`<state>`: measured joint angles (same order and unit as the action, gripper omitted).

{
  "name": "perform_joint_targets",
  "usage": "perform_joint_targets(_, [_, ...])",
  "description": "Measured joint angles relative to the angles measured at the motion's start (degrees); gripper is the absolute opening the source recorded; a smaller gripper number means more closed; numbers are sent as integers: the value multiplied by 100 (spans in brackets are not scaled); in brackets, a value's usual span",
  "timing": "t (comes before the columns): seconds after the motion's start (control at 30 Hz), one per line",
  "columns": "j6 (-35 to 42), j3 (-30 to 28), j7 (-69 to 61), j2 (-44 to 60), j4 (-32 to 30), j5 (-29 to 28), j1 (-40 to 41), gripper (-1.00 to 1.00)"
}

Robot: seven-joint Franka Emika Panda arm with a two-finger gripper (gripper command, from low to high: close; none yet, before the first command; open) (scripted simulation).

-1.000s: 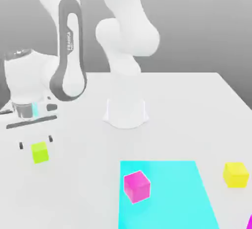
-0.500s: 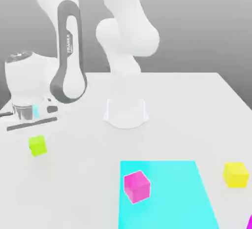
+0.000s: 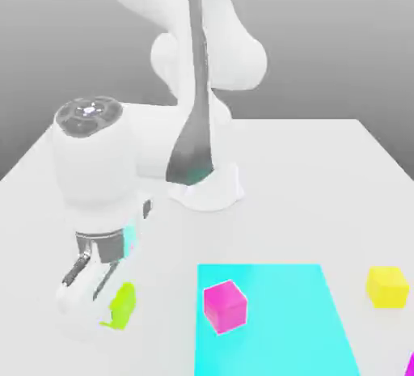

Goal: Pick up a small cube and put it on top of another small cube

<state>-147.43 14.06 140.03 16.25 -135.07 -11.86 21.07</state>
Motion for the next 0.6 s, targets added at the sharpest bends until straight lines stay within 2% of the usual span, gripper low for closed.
perform_joint_targets(0.37, [684, 1293, -211, 652, 1226, -546, -1688, -100])
perform_joint_targets(0.43, [628, 1398, -95, 939, 1465, -764, -2093, -100])
perform_joint_targets(0.5, [350, 1240, 101, 1461, 1702, -1106, -2558, -100])
perform_joint_targets(0.53, [266, 1176, 140, 1583, 1744, -1175, -2667, 100])
perform_joint_targets(0.6, [265, 1176, 140, 1583, 1744, -1175, -2667, 100])
